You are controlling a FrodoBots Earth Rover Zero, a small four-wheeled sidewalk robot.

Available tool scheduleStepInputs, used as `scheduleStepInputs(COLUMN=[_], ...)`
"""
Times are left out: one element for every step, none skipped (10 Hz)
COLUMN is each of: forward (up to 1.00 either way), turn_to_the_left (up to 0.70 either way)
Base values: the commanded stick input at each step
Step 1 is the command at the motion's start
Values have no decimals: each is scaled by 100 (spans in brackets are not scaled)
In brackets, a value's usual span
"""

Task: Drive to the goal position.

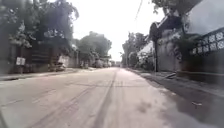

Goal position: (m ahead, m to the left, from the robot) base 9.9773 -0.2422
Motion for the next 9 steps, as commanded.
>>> scheduleStepInputs(forward=[50, 50, 50, 50, 50, 50, 50, 50, 50], turn_to_the_left=[-23, -32, -41, -50, -50, -38, -25, -12, 0])
